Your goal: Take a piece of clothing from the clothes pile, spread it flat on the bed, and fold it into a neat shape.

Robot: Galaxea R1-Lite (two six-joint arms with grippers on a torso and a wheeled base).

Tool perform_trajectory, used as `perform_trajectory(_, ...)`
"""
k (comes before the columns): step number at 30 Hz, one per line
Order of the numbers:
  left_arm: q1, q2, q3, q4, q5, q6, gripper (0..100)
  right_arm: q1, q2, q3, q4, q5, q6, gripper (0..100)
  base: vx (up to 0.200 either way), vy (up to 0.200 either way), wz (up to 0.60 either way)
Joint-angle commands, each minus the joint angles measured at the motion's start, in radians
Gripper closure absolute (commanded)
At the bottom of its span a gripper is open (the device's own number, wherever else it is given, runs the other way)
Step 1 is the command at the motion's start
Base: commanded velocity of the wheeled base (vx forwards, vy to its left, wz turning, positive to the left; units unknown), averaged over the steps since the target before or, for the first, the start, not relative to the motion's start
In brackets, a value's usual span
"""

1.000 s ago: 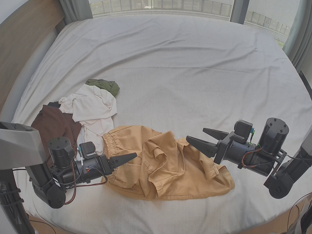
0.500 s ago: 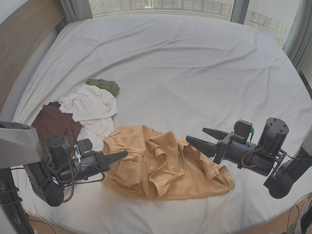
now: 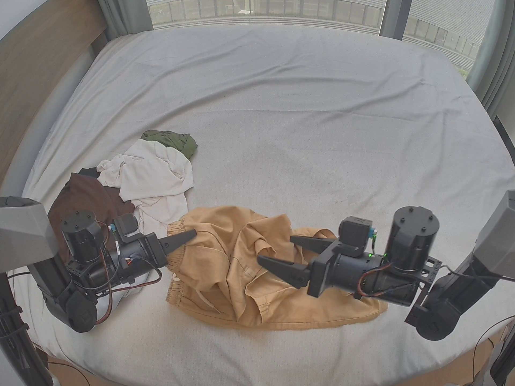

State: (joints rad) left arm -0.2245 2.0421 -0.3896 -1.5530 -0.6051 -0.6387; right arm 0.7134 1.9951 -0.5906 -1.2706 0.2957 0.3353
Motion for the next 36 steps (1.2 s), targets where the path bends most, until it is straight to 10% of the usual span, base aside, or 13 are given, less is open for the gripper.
perform_trajectory(1, 0.013, 0.000, -0.008, -0.001, 0.001, 0.001, 100, 0.024, 0.091, -0.066, 0.024, 0.000, 0.017, 0, 0.000, 0.000, 0.00)
perform_trajectory(36, 0.007, 0.033, -0.023, -0.001, 0.028, 0.002, 100, 0.141, 0.310, -0.107, 0.088, -0.009, 0.083, 0, 0.000, 0.000, 0.00)
